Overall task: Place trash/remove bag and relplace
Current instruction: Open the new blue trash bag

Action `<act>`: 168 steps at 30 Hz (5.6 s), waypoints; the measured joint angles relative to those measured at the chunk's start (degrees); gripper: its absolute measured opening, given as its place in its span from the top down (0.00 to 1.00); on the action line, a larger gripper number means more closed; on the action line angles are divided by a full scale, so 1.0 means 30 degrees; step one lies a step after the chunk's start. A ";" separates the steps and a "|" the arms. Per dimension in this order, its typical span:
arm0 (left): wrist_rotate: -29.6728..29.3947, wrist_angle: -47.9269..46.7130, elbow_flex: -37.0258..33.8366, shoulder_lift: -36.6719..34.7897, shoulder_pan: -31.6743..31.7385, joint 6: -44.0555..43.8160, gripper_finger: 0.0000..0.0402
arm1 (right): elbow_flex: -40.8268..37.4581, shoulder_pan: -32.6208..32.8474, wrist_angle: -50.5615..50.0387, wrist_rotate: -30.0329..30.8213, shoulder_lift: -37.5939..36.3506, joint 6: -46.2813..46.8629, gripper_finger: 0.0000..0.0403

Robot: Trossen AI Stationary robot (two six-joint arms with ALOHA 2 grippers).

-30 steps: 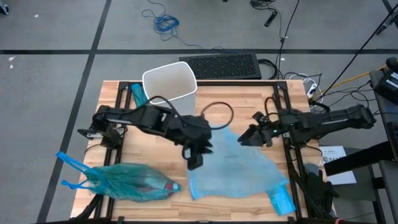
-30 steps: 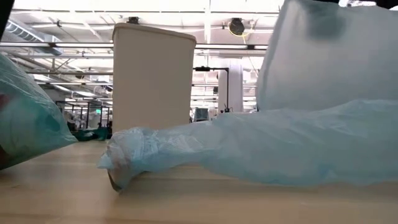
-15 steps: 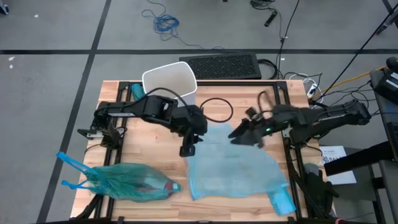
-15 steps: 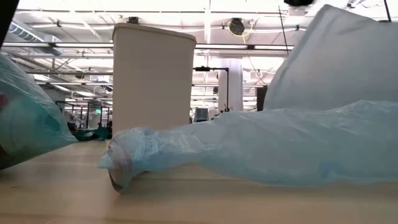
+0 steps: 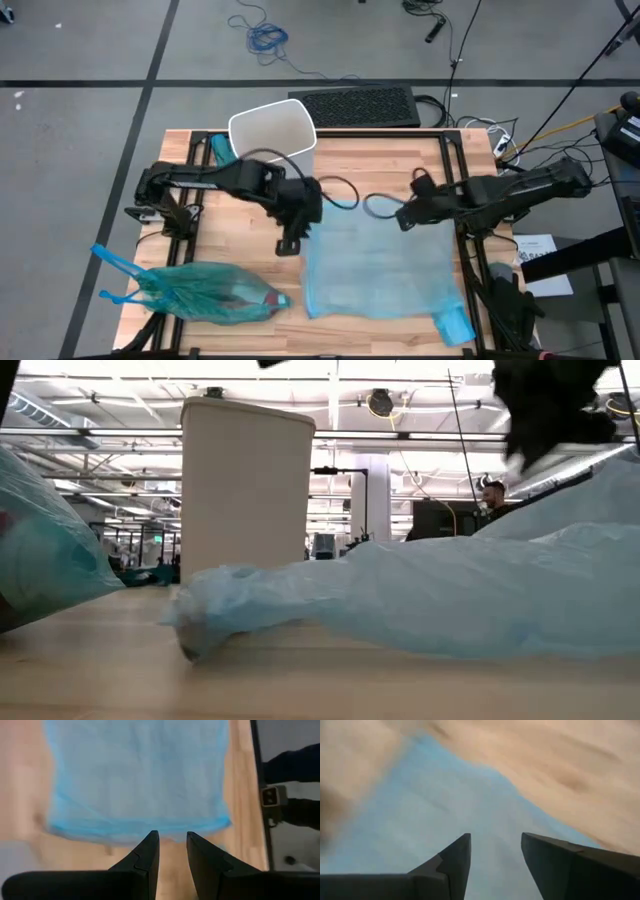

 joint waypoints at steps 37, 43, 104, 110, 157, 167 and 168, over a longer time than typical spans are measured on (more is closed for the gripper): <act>0.1533 1.9781 -2.0004 -0.2921 0.1060 -1.5573 0.69 | 0.0023 0.0939 1.2019 -0.1793 0.4295 -0.4454 0.59; 0.1533 1.9914 -2.0223 -0.2587 0.1063 -1.5564 0.65 | 0.0023 0.0932 1.2019 -0.1793 0.4295 -0.4481 0.59; 0.0940 2.0689 -1.3074 -0.5051 0.0993 -0.8924 1.00 | 0.0038 -0.1951 1.6835 -0.6815 0.1229 -0.7518 0.59; 0.0091 2.1660 -1.3068 -0.5051 0.1201 -0.8832 1.00 | 0.0038 -0.2668 1.7122 -0.8358 0.1766 -0.7653 0.53; 0.0813 2.0618 -1.0018 -0.6816 0.2351 -0.5639 0.93 | 0.0009 -0.3314 2.2069 -1.1235 0.3516 -0.8803 1.00; -0.6805 0.7275 -0.6399 -0.7494 0.3171 -0.0355 0.77 | 0.0030 -0.3303 2.2348 -1.0981 0.1470 -0.9136 1.00; -0.7364 0.6519 -0.6278 -0.7520 0.3367 -0.0309 0.75 | 0.0036 -0.3313 2.2328 -1.0802 0.1232 -0.9163 1.00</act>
